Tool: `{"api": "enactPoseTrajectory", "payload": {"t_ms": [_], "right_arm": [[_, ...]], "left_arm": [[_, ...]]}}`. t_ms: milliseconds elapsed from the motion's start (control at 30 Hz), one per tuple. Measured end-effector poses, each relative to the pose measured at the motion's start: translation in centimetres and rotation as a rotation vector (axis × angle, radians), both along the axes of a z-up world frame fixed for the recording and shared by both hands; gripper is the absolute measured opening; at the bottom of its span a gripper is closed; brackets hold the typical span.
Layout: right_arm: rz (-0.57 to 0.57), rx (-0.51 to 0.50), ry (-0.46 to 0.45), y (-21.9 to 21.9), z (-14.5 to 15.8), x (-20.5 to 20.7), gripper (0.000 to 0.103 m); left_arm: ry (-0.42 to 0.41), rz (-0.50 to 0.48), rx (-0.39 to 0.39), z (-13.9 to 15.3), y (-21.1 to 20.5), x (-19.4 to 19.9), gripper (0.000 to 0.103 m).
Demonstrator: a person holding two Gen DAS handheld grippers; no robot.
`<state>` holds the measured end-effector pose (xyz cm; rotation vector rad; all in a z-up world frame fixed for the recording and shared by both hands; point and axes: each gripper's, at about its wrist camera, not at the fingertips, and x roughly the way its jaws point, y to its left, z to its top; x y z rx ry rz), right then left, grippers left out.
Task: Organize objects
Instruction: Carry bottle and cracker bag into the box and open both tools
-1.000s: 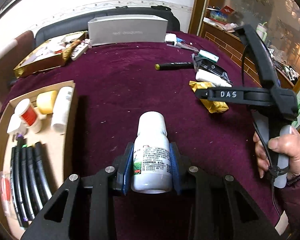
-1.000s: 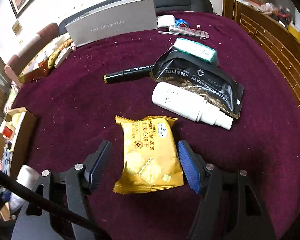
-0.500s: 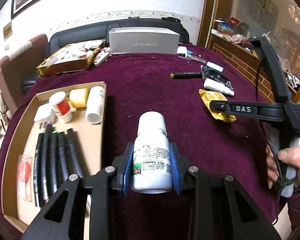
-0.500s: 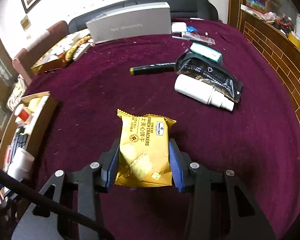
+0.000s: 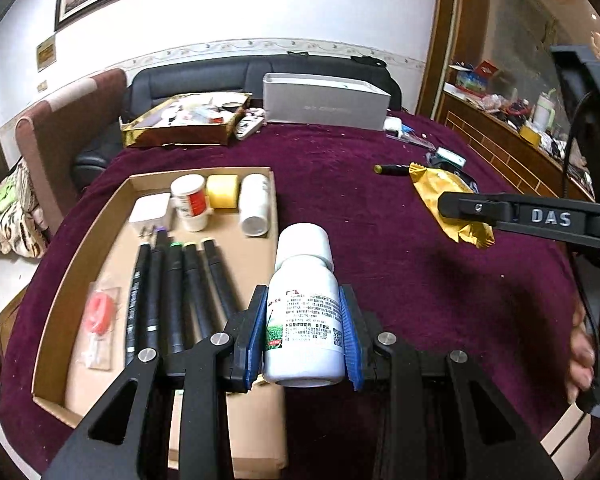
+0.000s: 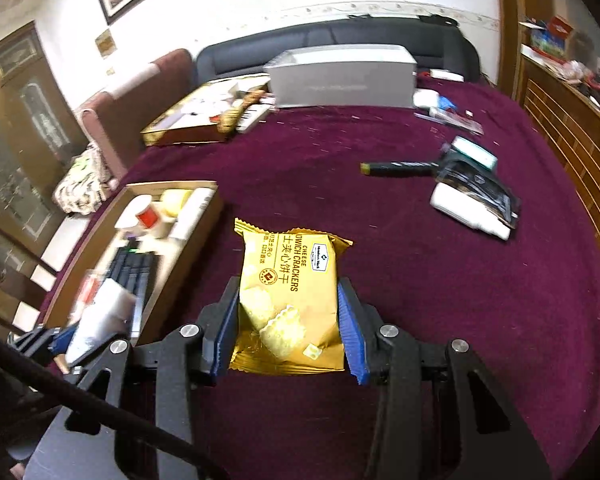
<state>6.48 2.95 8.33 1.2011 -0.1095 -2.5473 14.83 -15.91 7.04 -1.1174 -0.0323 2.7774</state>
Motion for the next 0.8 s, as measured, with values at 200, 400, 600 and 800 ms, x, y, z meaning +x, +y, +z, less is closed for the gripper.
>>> {"api": "enactPoseTrajectory", "payload": {"t_ms": [200,400,600,800], "right_arm": [[0.072,-0.001,0.023,-3.6,1.2,0.8,0.044],[0.131,-0.007,0.017,-6.7,1.4,1.1,0.044],[0.183,-0.022,-0.006,-9.6,1.3,1.1,0.044],[0.219,-0.030,-0.034,-12.1,0.5,0.6,0.044]], "left_arm": [[0.004,0.047,0.024,-0.2,-3.2,0.5,0.029],[-0.004,0.096,0.052,-0.4,-6.2,0.7,0.029],[-0.009,0.162,0.089,0.2,-10.7,0.2,0.029],[0.013,0.238,0.023,0.9,-14.7,-1.8,0.029]]}}
